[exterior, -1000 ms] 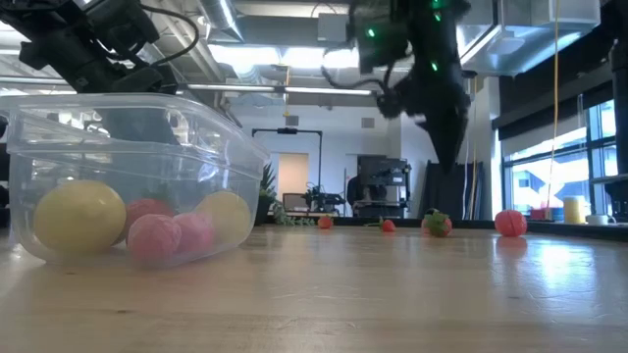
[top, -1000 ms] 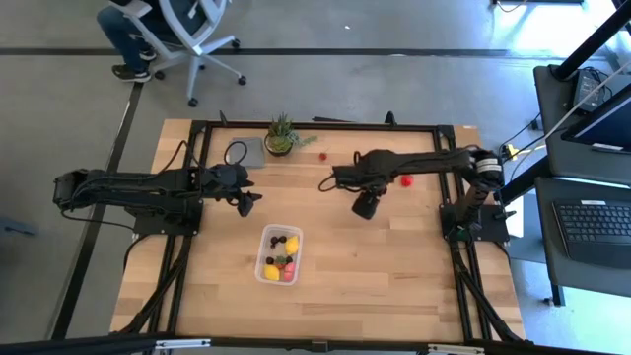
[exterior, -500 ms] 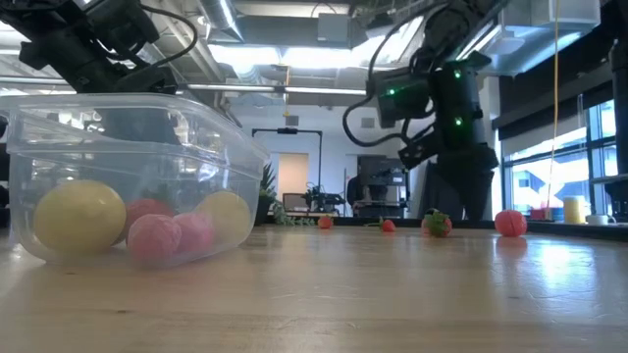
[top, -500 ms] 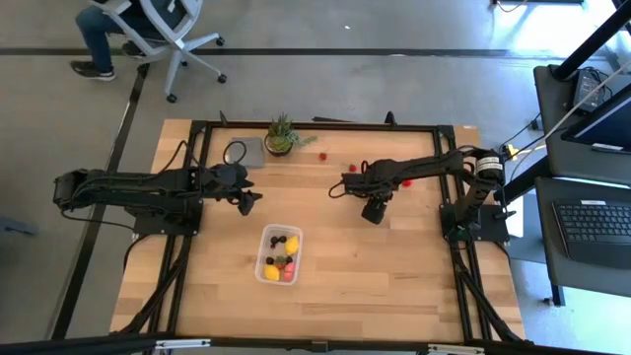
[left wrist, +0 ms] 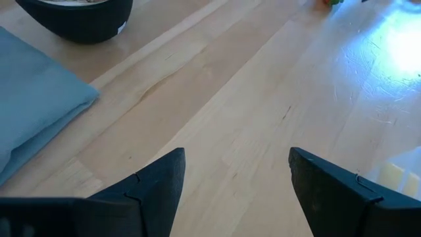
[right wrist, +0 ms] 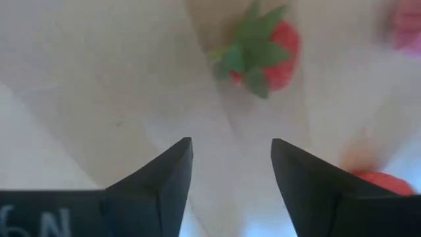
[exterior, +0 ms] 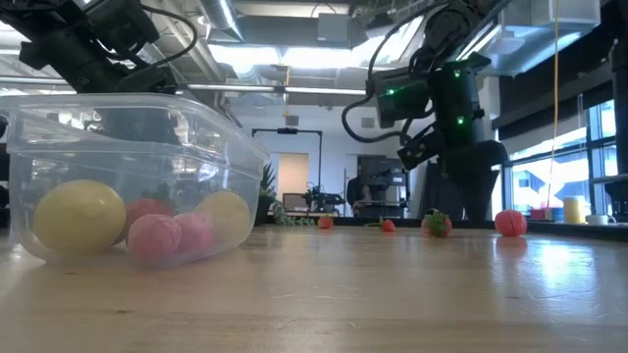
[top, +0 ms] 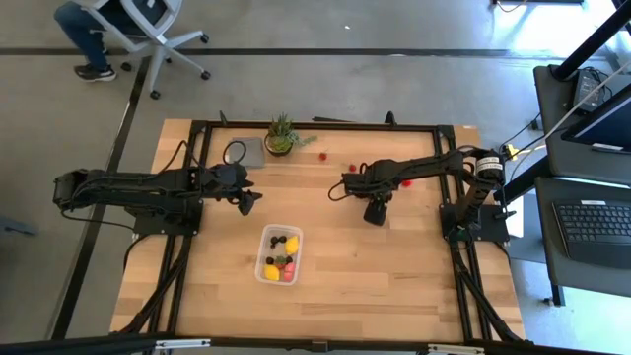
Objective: Pick and placing Produce into tupperware
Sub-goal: Put the red strawberry into the transparent bin
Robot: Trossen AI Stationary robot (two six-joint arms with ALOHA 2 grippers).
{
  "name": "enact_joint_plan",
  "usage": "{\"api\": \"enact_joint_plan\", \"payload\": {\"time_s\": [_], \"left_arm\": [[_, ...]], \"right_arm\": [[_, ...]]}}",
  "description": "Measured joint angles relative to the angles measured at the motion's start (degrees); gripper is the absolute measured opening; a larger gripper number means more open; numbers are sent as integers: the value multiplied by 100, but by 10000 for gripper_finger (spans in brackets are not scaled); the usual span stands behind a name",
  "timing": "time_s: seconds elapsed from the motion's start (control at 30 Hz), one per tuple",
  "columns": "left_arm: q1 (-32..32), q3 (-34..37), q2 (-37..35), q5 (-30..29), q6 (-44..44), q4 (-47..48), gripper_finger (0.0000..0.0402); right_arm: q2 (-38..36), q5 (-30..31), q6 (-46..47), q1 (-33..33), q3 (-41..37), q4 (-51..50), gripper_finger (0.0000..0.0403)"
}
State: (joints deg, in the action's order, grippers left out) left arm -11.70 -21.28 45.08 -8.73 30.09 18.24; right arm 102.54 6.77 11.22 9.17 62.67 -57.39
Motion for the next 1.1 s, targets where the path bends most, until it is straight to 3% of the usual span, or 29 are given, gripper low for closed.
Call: {"api": "enact_joint_plan", "payload": {"time_s": [0.27, 0.47, 0.77, 1.1], "left_arm": [[0, 0, 0, 0, 100, -2, 261], [-1, 0, 0, -1, 138, -4, 261], [0, 0, 0, 0, 263, -2, 261], [-2, 0, 0, 0, 284, 0, 261]], "right_arm": [[0, -129, 8, -4, 2, 3, 288], [0, -136, 266, -35, 4, 30, 306], [-88, -134, -1816, 116, 7, 34, 307], [-297, -136, -3406, 387, 8, 613, 307]]}}
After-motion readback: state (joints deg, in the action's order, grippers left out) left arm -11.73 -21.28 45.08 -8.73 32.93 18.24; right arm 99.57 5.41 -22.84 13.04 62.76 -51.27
